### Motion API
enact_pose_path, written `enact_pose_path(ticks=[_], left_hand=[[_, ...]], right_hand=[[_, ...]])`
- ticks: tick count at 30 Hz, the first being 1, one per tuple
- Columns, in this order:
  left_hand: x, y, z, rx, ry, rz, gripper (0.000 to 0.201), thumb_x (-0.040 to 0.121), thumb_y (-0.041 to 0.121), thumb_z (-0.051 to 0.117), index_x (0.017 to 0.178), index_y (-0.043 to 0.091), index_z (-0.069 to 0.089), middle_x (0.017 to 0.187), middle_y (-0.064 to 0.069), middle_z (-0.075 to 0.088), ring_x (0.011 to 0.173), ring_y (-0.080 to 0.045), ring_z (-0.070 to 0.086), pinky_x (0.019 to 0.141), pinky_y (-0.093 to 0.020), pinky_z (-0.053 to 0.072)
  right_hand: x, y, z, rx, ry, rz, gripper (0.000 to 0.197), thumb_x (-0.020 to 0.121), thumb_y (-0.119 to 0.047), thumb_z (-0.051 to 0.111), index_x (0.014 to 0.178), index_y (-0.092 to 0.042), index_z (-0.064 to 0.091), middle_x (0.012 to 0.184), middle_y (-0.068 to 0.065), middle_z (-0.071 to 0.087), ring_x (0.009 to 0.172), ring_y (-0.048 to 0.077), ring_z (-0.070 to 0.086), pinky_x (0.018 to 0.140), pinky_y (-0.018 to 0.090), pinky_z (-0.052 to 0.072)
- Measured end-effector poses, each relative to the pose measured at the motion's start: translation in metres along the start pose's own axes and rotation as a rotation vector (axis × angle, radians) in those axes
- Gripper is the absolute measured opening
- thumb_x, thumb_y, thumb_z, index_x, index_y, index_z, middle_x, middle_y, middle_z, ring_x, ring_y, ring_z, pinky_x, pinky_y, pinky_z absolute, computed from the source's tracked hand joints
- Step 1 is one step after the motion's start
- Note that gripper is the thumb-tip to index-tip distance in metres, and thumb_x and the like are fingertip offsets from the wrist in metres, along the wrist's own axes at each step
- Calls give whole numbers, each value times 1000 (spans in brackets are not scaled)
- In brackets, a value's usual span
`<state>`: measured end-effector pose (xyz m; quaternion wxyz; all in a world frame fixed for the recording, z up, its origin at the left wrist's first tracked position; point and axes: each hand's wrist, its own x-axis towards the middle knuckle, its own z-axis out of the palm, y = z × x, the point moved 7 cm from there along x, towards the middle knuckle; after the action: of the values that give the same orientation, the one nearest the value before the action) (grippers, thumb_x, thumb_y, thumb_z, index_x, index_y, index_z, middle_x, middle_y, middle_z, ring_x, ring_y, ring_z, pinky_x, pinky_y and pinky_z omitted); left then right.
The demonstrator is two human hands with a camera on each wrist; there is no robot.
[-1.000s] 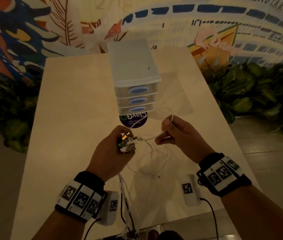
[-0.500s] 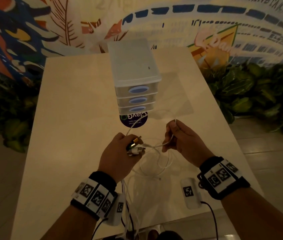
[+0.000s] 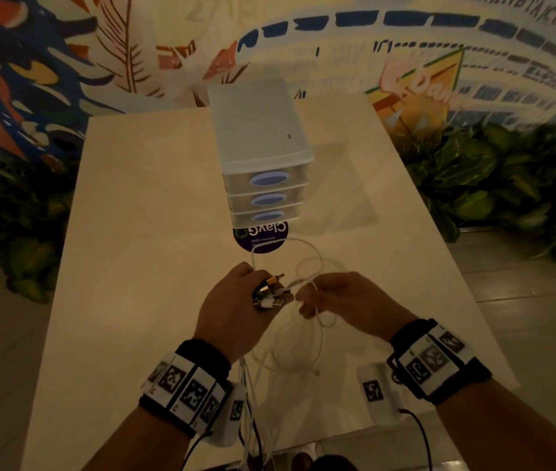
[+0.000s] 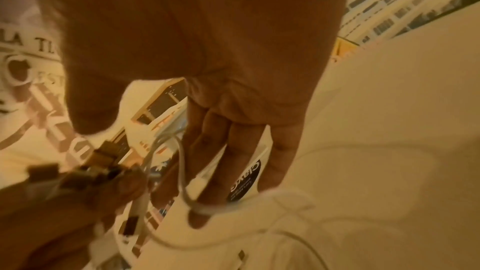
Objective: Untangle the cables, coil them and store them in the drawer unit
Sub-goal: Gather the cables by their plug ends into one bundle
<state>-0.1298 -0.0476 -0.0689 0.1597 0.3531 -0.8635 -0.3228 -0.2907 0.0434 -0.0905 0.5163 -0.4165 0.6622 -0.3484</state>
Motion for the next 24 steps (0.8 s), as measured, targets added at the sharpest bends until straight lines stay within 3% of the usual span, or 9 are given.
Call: enact_pose_path(ticks=[3,6,9,12,15,17,19,21,24], left_hand=[[-1,-2,0,-44,-36,-14,40,82,66,57,87,28,70,82,10,44,74,-7,48,61,-18,37],[-3,-13,-4,-102,-42,-91,24,81,56,72,93,34,73,93,10,49,85,-3,53,72,-10,40],[-4,-17,-8,-173,-59,-146,14,81,45,79,92,39,73,103,13,52,93,0,57,81,-12,43],[-4,-16,-10,-214,-62,-159,11,82,43,79,91,41,73,102,13,54,93,-1,58,81,-13,42],[-4,-15,-11,-260,-30,-175,8,84,41,78,90,37,74,97,10,58,86,-5,61,77,-20,45],[-3,-12,-12,-307,-25,-194,8,85,40,77,89,35,72,96,9,62,85,-6,63,75,-18,45],[-3,-11,-15,-369,-7,-223,9,85,37,77,87,37,69,96,9,65,86,-4,63,73,-12,44],[-4,-12,-18,-402,16,-249,12,85,35,78,85,39,67,92,6,68,81,-2,63,69,-11,44],[-3,-16,-19,-343,1,-272,10,88,37,75,84,39,66,87,2,67,74,-2,61,64,-11,41]], right_hand=[[1,1,-3,-95,90,-47,37,97,-50,58,81,-20,72,69,2,70,62,18,65,67,31,51],[3,10,-24,27,302,2,48,99,-58,48,73,-20,64,61,6,54,55,15,48,63,36,41],[2,12,-39,-205,411,33,44,105,-50,42,76,-22,59,62,2,55,55,11,49,62,33,42],[3,8,-41,-384,429,-17,13,102,-40,54,102,-29,62,87,-6,63,74,1,58,68,24,43],[-2,-5,-39,-492,478,-206,54,84,-15,66,133,-35,52,119,-10,53,108,7,53,92,24,43],[-5,-16,-27,-630,400,-309,56,79,-20,63,132,-38,55,128,-11,50,119,10,48,100,29,37],[-4,-15,-17,-757,344,-350,35,85,-36,56,118,-37,66,127,-10,54,120,14,49,97,31,37],[0,-9,-20,-782,380,-309,26,94,-47,53,105,-33,72,117,-10,61,113,17,54,92,36,43],[5,-2,-30,-769,393,-245,20,99,-47,59,104,-34,74,108,-13,66,107,16,56,90,34,43]])
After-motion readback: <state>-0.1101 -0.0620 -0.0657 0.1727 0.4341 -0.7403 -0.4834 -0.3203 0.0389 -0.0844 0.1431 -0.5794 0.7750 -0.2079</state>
